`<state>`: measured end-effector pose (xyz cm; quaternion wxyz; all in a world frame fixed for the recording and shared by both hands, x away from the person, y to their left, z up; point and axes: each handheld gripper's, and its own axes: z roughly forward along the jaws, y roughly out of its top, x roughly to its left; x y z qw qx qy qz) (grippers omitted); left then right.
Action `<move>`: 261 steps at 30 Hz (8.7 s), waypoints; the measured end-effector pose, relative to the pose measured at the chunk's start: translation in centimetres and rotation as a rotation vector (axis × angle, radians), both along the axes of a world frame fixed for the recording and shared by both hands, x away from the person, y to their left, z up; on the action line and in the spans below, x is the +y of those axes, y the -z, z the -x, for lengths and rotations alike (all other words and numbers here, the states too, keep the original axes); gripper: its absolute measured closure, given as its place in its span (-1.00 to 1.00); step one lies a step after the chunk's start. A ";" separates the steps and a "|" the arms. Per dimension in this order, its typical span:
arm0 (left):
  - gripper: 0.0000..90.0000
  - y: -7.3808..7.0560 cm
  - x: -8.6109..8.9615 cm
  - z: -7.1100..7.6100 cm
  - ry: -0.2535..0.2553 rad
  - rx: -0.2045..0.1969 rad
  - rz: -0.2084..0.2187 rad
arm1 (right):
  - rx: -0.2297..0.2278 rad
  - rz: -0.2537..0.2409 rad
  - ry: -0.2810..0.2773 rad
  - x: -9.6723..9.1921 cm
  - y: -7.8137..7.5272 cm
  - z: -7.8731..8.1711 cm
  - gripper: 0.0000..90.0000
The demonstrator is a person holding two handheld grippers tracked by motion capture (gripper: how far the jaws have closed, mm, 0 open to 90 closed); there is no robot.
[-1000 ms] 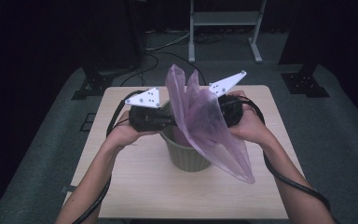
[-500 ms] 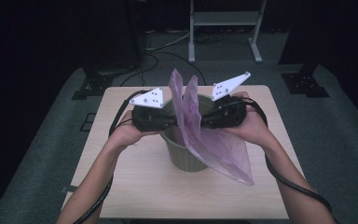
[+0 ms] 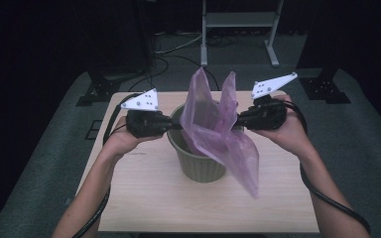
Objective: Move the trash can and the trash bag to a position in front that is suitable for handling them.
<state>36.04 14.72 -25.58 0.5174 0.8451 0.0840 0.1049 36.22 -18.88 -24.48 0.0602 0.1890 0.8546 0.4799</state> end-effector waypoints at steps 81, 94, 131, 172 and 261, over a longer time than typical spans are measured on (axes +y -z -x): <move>-0.14 6.9 12.2 0.4 -0.218 0.202 0.030 | 0.165 -0.063 0.193 -13.7 6.7 2.6 0.16; -0.25 0.2 11.0 0.9 -0.182 0.130 0.006 | 0.023 -0.045 0.115 -11.8 -1.3 5.2 0.11; 0.29 -0.7 5.8 -2.7 -0.111 0.078 -0.103 | 0.043 0.090 -0.042 -4.5 0.2 1.7 -0.04; 1.00 11.9 6.2 0.3 0.011 0.241 -0.267 | 0.209 0.243 -0.002 -4.8 10.9 1.8 1.00; -0.39 5.8 7.9 5.7 -0.008 0.129 -0.199 | 0.056 0.081 -0.023 -5.4 7.2 6.2 -0.06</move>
